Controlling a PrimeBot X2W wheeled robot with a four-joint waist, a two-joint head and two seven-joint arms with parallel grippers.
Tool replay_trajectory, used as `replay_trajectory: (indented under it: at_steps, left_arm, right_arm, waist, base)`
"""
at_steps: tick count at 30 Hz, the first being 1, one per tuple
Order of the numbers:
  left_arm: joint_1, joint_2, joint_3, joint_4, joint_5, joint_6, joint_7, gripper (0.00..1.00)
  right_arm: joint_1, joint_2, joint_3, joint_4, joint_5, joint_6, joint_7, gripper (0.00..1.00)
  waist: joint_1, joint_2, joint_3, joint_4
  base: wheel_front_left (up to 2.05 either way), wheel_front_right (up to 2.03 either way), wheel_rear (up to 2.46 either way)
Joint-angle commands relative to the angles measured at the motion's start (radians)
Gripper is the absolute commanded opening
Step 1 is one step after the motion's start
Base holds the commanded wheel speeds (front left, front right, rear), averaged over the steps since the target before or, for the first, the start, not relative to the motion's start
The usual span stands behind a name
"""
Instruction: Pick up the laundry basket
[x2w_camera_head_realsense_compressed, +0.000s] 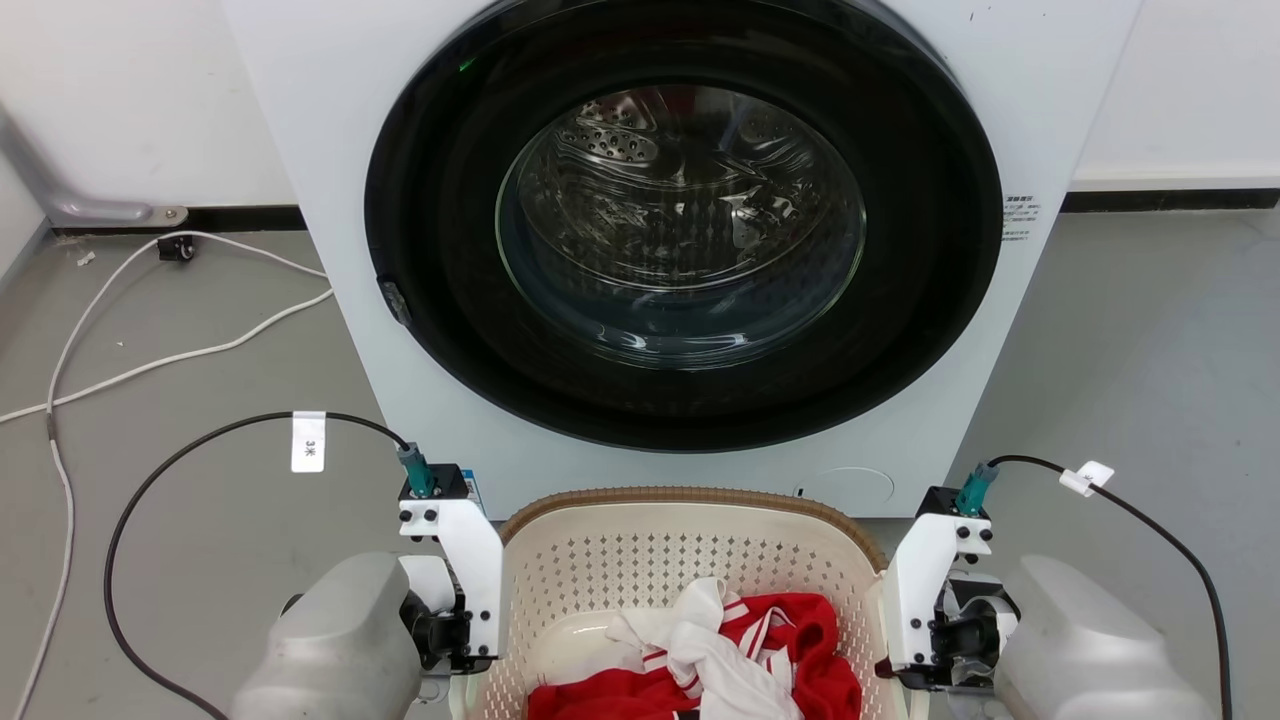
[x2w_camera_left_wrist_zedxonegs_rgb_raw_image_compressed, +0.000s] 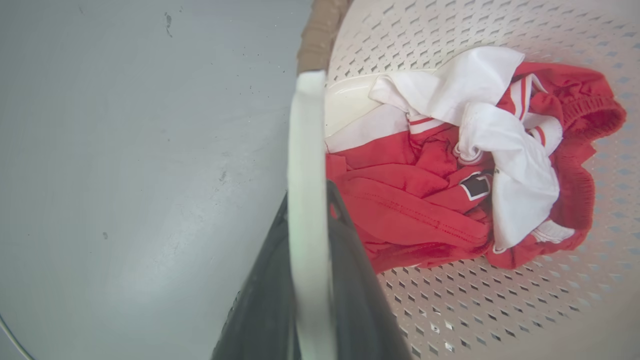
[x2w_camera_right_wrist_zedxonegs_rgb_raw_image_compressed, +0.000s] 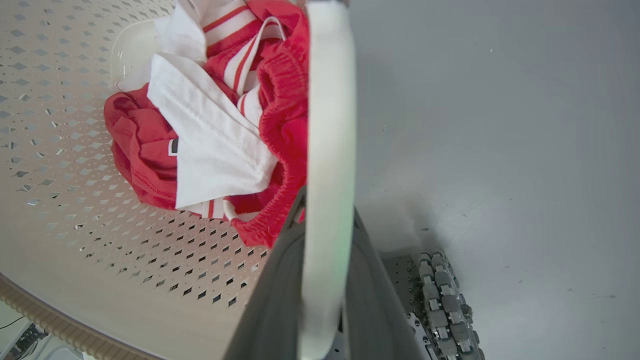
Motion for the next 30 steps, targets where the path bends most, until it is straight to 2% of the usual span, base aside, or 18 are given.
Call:
replay_trajectory:
  at_steps: [1,30]
  left_arm:
    - [0.004,-0.025,-0.003,-0.011,-0.009,-0.008,-0.004,0.00]
    - [0.000,-0.028,-0.031,-0.011,-0.036,-0.009,-0.018,0.00]
  right_arm:
    - [0.003,0.031,-0.008,-0.013,0.006,0.014,-0.005,0.00]
    - [0.009,0.036,-0.043,-0.013,-0.029,0.014,-0.008,0.00]
  waist:
    - [0.0001,0.0000,0.000,0.000]
    - [0.0001,0.0000,-0.003,0.002]
  base:
    - [0.00,0.00,0.00]
    - [0.00,0.00,0.00]
